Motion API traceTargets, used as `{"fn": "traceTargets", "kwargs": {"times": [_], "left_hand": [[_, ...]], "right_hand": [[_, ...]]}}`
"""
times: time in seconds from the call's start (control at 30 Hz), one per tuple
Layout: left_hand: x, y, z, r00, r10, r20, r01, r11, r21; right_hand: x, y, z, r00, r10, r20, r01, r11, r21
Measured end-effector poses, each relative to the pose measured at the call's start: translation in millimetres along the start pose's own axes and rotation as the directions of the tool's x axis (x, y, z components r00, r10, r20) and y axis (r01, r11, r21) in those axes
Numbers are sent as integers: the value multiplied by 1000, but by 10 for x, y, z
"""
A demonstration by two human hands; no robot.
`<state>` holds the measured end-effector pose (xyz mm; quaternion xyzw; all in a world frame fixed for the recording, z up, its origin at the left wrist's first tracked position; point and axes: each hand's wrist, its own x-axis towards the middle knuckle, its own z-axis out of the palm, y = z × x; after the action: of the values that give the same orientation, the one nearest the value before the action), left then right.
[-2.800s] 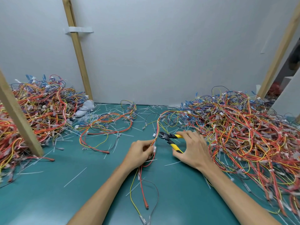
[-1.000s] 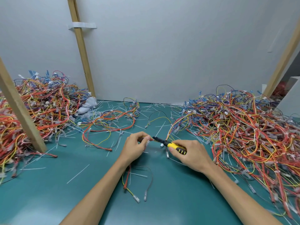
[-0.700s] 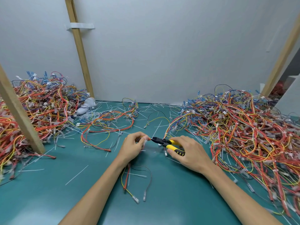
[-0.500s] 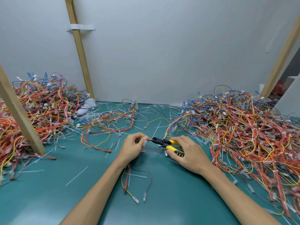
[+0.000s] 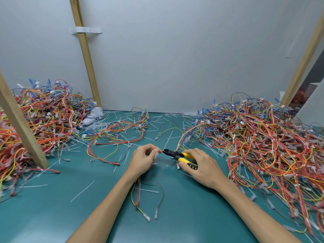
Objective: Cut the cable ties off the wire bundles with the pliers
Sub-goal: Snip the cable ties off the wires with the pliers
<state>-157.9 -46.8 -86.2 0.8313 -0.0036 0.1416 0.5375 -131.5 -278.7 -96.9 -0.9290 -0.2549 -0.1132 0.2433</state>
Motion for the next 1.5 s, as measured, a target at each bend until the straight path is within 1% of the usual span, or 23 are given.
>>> {"fn": "traceTargets", "kwargs": {"times": [0.2, 0.5, 0.6, 0.67, 0.7, 0.77, 0.8, 0.87, 0.93, 1.07, 1.33, 1.5], "left_hand": [[1, -7, 15, 1000, 11, -1, -11, 999, 34], [21, -51, 18, 1000, 7, 11, -7, 1000, 29], [29, -76, 7, 999, 21, 47, -25, 997, 72], [19, -90, 10, 996, 84, 31, -88, 988, 125], [15, -103, 11, 990, 139, 21, -140, 973, 182], [9, -129, 10, 968, 241, 68, -250, 907, 338], [11, -143, 7, 960, 261, 105, -281, 880, 384], [16, -167, -1, 957, 242, 159, -285, 882, 375], [14, -167, 7, 961, 199, 193, -259, 891, 372], [26, -149, 26, 962, 146, 232, -232, 883, 409], [7, -128, 20, 961, 128, 245, -226, 876, 427], [-13, -129, 29, 951, 170, 259, -278, 837, 471]], "right_hand": [[0, 4, -8, 1000, -11, -1, 11, 1000, 10], [-7, -77, -41, 1000, -1, -22, -1, 997, -80], [-11, -87, -45, 1000, -5, -22, 3, 993, -114], [-13, -81, -37, 1000, -9, -27, 5, 990, -141], [-14, -76, -31, 999, -12, -31, 7, 988, -154], [-12, -71, -11, 999, -20, -36, 13, 983, -184], [-12, -68, 0, 999, -23, -38, 15, 980, -200], [-13, -63, 20, 999, -26, -39, 17, 975, -221], [-15, -54, 31, 999, -32, -39, 22, 975, -220], [-16, -49, 26, 998, -50, -32, 44, 981, -190], [-21, -84, 3, 998, -43, -37, 35, 982, -185], [-20, -85, -8, 998, -3, -66, -7, 987, -162]]}}
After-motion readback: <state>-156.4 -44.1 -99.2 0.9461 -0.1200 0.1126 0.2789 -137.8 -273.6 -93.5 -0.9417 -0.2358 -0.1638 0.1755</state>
